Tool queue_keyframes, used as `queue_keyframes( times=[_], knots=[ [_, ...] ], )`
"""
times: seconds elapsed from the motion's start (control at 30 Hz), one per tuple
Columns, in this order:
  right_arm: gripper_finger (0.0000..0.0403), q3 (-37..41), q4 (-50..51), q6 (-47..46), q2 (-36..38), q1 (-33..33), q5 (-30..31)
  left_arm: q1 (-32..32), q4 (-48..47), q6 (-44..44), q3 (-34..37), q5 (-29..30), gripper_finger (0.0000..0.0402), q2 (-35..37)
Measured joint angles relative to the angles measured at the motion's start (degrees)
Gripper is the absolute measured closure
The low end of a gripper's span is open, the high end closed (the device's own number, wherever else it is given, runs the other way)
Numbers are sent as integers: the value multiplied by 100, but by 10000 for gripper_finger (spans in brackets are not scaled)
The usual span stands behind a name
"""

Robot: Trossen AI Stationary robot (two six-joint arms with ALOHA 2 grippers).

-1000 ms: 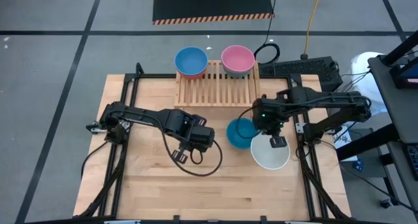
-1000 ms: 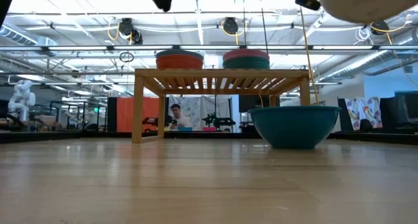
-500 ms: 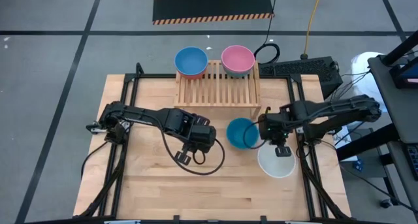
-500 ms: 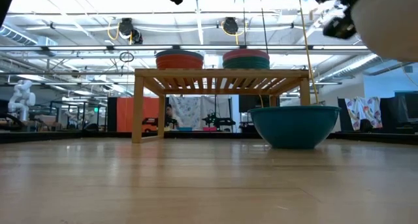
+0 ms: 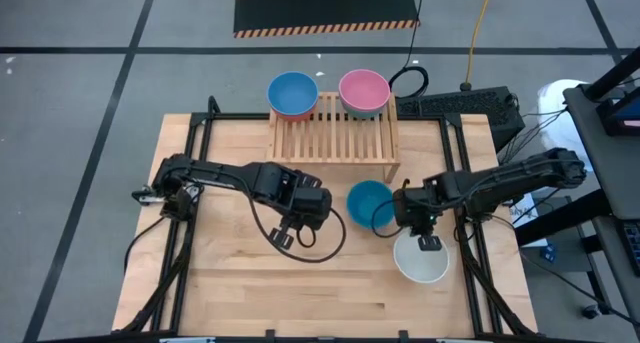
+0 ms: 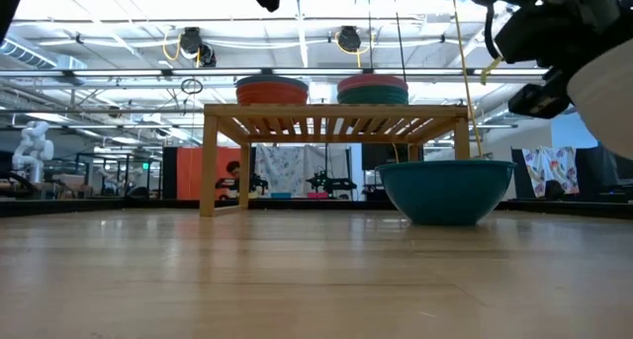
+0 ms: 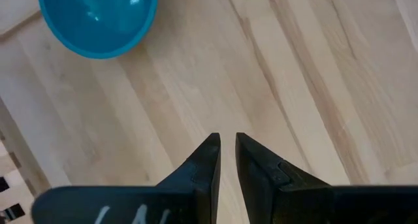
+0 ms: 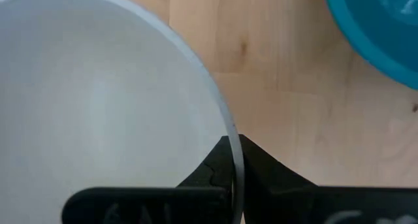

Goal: Place and stack bowls onto a shelf
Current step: Put the white bowl on the shelf

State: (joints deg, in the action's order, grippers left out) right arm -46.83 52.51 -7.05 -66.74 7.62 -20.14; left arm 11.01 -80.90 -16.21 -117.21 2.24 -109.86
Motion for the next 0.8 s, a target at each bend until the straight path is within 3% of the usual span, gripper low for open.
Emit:
queue_keyframes(
  times=[0.23,0.5,0.8],
  knots=[
    [403,-551,315,20,0,0,42,-86,-29,-15,0,2,346,12],
    [403,-2156,1273,604,-12,-84,368,-94,-80,-15,0,38,346,300],
    [403,-3753,1306,1533,-663,-711,1145,-118,-44,414,-2,290,346,1002]
  ],
)
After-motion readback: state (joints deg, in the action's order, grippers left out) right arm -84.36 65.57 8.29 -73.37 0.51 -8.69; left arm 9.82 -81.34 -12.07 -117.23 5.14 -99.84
